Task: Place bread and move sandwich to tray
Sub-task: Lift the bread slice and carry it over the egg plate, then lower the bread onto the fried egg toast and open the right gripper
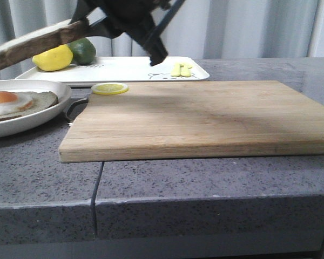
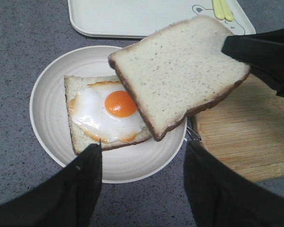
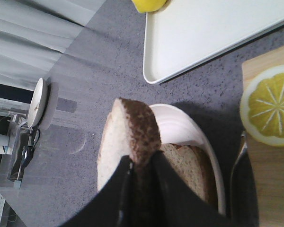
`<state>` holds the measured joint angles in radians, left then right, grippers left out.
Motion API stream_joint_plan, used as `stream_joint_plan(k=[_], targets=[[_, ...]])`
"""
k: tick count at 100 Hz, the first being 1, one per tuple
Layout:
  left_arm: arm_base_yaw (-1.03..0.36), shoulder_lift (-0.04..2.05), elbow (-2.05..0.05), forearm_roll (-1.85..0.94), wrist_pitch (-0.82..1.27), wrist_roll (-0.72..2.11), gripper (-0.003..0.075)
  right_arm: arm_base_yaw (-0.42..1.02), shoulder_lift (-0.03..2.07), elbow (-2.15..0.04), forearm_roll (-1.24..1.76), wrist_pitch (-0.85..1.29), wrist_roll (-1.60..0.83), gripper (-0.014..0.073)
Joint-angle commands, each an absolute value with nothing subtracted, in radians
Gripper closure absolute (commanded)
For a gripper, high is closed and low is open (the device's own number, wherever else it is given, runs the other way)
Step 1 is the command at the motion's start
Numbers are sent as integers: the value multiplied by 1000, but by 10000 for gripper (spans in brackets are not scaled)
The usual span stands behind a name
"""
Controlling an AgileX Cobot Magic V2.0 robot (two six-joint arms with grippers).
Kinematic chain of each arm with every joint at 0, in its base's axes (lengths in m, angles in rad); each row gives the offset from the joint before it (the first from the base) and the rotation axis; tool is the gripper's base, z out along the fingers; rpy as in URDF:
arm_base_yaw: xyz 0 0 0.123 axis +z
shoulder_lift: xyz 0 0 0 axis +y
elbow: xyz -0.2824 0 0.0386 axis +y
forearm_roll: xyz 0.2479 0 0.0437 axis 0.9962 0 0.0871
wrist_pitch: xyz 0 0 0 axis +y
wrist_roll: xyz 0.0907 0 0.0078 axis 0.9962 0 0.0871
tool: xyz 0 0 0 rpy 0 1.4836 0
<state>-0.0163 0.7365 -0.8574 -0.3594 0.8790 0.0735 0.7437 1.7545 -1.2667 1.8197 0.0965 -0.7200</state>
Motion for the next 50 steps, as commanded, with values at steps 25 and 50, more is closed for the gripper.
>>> stream_joint_plan(k=[25, 50], targets=[[-21, 738, -893, -385, 826, 74, 353, 785, 1808, -1390, 1876, 78, -690, 655], [-21, 738, -893, -385, 826, 74, 353, 805, 1852, -1429, 1876, 74, -673, 655]])
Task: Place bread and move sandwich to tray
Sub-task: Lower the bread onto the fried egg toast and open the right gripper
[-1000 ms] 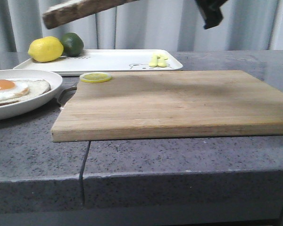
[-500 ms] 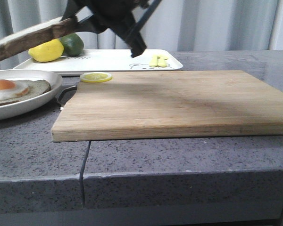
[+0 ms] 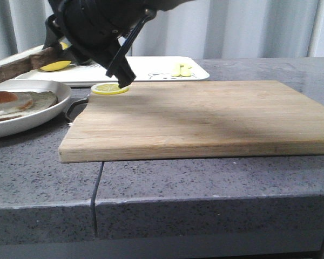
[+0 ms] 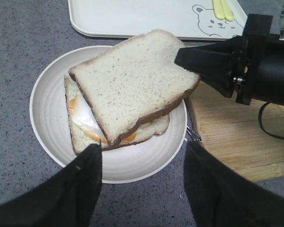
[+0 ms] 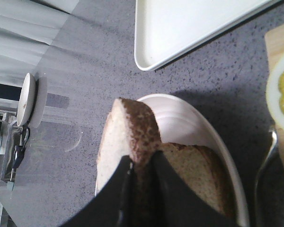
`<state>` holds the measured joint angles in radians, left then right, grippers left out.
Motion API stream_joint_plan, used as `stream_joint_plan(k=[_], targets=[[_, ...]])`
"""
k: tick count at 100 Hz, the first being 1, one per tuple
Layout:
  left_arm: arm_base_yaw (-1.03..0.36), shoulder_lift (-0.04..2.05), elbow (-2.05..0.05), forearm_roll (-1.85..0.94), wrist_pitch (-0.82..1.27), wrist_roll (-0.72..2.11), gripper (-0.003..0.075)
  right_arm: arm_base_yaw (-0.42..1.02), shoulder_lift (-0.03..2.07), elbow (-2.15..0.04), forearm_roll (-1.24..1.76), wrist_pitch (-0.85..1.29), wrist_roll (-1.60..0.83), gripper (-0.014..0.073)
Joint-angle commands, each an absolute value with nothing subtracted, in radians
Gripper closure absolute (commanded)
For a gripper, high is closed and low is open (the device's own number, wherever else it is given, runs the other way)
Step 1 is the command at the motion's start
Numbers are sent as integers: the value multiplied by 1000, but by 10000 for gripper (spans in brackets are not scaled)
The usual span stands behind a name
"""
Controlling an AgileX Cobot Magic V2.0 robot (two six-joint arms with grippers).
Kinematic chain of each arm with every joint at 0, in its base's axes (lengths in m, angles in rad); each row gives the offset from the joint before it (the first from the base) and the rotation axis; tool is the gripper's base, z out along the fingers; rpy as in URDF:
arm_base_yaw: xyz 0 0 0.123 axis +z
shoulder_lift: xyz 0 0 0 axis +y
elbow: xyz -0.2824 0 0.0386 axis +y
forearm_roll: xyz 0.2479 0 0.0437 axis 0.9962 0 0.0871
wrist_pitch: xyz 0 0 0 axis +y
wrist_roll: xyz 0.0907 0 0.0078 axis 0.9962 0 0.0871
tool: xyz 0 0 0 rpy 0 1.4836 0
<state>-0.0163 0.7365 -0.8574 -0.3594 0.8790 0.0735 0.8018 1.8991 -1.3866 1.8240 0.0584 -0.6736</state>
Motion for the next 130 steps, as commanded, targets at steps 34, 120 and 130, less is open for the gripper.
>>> stream_joint_plan(k=[34, 120, 130], targets=[[-21, 738, -893, -385, 826, 74, 353, 812, 1881, -1429, 1876, 74, -666, 655], [-21, 738, -893, -385, 826, 74, 353, 816, 1892, -1429, 1868, 84, -713, 221], [-21, 738, -893, -385, 826, 74, 353, 816, 1890, -1429, 1867, 77, -713, 174]])
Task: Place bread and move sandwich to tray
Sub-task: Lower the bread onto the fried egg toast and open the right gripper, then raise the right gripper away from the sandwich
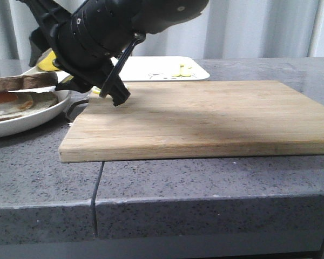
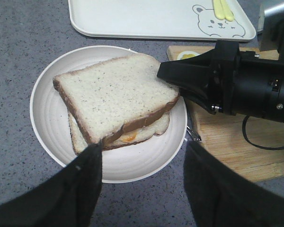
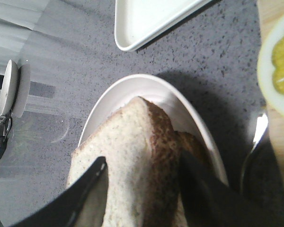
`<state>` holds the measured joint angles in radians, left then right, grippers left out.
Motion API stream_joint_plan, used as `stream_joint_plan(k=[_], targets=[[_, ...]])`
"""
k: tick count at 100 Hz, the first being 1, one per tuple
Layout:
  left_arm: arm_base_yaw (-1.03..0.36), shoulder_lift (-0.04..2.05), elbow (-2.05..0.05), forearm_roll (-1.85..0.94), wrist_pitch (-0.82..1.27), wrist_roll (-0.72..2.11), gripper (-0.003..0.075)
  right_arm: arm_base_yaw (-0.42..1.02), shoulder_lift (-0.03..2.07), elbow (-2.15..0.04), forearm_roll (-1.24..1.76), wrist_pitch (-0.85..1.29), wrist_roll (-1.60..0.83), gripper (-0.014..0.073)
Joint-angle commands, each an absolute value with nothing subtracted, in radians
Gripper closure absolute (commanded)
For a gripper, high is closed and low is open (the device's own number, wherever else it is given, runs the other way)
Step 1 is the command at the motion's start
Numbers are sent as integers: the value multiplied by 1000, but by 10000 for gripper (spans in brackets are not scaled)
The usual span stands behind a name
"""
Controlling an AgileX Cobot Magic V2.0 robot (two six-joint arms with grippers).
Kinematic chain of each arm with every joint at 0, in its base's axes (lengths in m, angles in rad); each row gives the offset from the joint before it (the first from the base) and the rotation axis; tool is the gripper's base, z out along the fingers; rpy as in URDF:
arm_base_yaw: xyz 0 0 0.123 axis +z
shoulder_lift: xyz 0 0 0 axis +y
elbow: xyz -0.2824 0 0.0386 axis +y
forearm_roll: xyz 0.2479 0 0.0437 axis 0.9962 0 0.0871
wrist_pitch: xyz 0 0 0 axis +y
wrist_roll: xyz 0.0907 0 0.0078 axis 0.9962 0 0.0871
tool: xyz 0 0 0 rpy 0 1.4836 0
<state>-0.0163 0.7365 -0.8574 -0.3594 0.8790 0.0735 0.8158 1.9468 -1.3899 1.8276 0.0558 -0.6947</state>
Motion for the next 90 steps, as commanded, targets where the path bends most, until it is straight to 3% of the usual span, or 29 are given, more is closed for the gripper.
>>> stream_joint_plan(k=[1, 14, 56, 90], targets=[[-21, 738, -893, -385, 826, 74, 353, 816, 1889, -1429, 1867, 76, -713, 172], [-21, 738, -893, -385, 826, 74, 353, 816, 1885, -1429, 1866, 68, -718, 136], [-21, 738, -893, -385, 826, 74, 353, 784, 1804, -1429, 1799, 53, -738, 136], [-21, 738, -893, -385, 826, 74, 353, 714, 1637, -1425, 1504, 61, -758, 138]])
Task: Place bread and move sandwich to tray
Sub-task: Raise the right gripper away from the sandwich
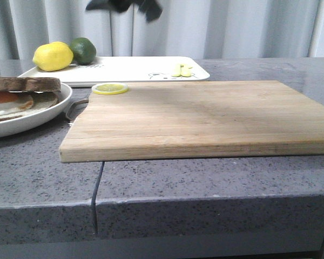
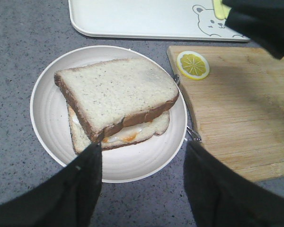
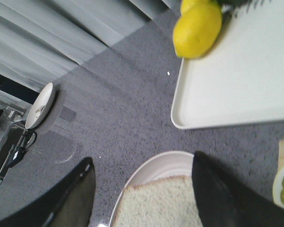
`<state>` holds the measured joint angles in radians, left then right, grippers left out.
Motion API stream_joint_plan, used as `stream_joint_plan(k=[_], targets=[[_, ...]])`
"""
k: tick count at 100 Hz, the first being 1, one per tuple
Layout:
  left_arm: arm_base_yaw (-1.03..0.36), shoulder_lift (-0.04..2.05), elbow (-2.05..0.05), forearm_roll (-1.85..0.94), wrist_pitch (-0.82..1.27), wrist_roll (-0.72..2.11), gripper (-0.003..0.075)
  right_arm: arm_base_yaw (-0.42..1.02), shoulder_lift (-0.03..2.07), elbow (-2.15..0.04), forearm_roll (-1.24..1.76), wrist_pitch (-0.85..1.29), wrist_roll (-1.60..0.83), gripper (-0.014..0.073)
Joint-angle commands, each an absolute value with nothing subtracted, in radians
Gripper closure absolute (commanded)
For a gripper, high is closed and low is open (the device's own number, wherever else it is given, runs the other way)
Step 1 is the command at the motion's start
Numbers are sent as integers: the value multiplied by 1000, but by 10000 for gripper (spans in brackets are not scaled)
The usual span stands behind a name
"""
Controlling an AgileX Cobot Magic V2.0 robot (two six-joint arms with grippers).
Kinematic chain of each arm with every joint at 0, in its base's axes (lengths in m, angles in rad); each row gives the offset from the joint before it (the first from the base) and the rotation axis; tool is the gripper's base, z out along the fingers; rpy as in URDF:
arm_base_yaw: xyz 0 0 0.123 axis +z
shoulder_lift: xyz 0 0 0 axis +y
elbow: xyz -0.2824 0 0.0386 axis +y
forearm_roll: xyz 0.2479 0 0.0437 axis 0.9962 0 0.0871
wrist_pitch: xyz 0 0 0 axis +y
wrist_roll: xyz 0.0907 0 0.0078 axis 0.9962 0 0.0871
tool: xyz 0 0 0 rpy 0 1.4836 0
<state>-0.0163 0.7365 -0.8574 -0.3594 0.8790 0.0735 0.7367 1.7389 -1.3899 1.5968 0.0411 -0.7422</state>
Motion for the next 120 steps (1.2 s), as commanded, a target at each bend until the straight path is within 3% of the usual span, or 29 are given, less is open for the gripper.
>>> stream_joint_plan(k=[1, 74, 120], targets=[[-21, 738, -893, -385, 826, 74, 353, 709, 1629, -1424, 1497, 61, -758, 138], [-21, 738, -893, -385, 826, 74, 353, 207, 1106, -1030, 819, 114, -757, 138], [-21, 738, -893, -385, 826, 74, 353, 168, 799, -696, 675, -65, -693, 138]])
